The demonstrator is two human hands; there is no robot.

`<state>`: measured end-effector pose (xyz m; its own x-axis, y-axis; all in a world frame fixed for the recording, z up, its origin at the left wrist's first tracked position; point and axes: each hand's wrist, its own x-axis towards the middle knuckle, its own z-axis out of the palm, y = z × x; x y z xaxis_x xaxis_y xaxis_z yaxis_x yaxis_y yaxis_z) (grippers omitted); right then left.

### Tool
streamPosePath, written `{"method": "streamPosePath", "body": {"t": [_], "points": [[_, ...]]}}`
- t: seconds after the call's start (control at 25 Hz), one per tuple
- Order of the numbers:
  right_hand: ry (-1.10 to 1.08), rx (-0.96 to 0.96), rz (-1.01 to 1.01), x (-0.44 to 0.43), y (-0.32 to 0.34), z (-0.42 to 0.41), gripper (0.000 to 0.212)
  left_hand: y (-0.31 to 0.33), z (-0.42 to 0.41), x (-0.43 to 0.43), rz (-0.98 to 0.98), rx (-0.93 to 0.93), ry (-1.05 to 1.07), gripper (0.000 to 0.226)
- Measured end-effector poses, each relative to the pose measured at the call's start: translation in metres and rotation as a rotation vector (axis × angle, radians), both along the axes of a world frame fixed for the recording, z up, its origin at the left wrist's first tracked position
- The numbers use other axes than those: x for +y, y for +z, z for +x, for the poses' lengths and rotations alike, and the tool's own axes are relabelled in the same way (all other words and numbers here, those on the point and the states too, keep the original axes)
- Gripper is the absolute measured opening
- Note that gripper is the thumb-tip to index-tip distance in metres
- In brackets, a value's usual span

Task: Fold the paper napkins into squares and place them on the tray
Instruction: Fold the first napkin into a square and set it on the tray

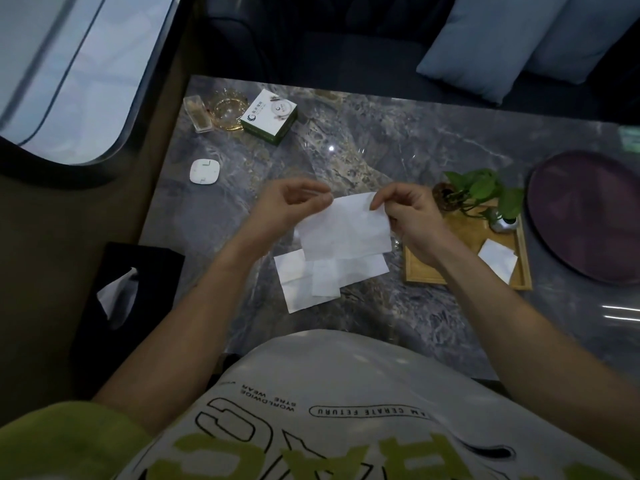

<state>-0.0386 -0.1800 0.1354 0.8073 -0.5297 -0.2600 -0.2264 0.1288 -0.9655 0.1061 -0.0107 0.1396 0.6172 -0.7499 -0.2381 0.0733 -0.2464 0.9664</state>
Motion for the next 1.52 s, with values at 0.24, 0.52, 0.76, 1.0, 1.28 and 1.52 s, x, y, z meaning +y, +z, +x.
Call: {"method": "streamPosePath", "body": {"t": [0.24,0.52,0.76,1.0,1.28,1.52], "points": [[-0.012,-0.016,0.076,0.002,0.008,-0.005,0.042,-0.001,-0.006,-0.003,0.046,-0.058,-0.013,0.007],[0.023,0.037,-0.2,0.004,0.013,-0.005,0.01,0.002,-0.011,-0.006,0.036,-0.074,-0.032,0.006],[0.117,0.062,-0.401,0.01,0.009,-0.002,0.002,0.007,-0.016,-0.005,-0.004,-0.112,-0.057,0.008],[0.133,0.04,-0.405,0.011,0.012,-0.001,0.005,0.006,-0.016,-0.001,0.012,-0.096,-0.057,0.004],[0.062,0.053,-0.364,0.0,0.016,-0.011,0.009,0.007,-0.017,0.001,0.001,-0.09,-0.03,0.007],[0.033,0.056,-0.304,-0.01,0.017,-0.017,0.003,0.002,-0.01,0.01,-0.012,-0.062,0.013,0.009]]}}
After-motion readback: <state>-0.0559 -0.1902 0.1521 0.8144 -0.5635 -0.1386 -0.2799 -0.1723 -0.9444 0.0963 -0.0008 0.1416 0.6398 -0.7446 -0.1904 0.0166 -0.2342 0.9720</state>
